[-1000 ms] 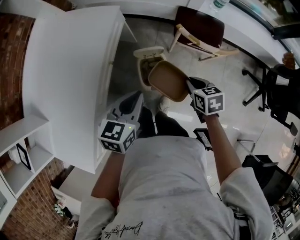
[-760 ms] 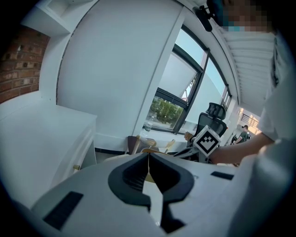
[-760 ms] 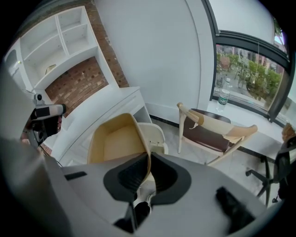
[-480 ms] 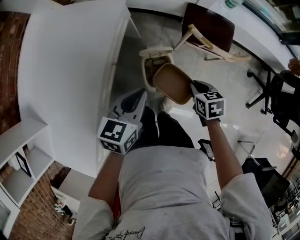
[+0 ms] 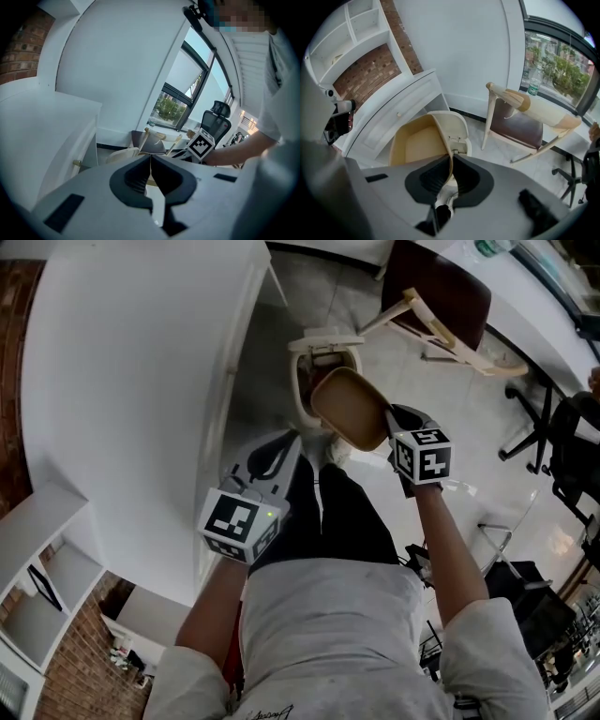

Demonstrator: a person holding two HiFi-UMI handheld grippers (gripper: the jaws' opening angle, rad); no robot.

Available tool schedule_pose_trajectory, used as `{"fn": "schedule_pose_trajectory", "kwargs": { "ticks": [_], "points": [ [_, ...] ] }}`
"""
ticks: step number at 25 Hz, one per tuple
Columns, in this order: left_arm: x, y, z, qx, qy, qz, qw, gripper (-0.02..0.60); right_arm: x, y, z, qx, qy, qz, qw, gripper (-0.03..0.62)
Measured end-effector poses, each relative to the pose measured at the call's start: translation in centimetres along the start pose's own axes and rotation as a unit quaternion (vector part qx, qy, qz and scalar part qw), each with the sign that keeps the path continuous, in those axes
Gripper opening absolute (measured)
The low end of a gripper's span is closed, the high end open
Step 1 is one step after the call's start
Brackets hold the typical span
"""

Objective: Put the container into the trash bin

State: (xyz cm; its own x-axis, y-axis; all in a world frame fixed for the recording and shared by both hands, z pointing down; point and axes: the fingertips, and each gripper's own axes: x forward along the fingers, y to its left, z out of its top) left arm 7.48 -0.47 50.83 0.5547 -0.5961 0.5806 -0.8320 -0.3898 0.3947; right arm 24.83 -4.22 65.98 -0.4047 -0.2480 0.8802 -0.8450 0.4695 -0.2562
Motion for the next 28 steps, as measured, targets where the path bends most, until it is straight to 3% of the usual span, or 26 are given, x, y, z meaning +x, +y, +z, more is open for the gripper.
{"fn": "schedule_pose_trajectory", "kwargs": {
  "ticks": [8,28],
  "points": [
    [0.8,2.2,-1.0,-0.002,-0.005,0.003,1.0,0.017,3.2,-0.7,-1.3,0.023,0.01,-0.022,0.999,0.043],
    [3.9,4.1,-5.0,-0.019,0.022,-0.031,0.9991,0.017,11.2,-3.0,-4.7,0.098,0.036,-0.058,0.993,0.043]
  ]
}}
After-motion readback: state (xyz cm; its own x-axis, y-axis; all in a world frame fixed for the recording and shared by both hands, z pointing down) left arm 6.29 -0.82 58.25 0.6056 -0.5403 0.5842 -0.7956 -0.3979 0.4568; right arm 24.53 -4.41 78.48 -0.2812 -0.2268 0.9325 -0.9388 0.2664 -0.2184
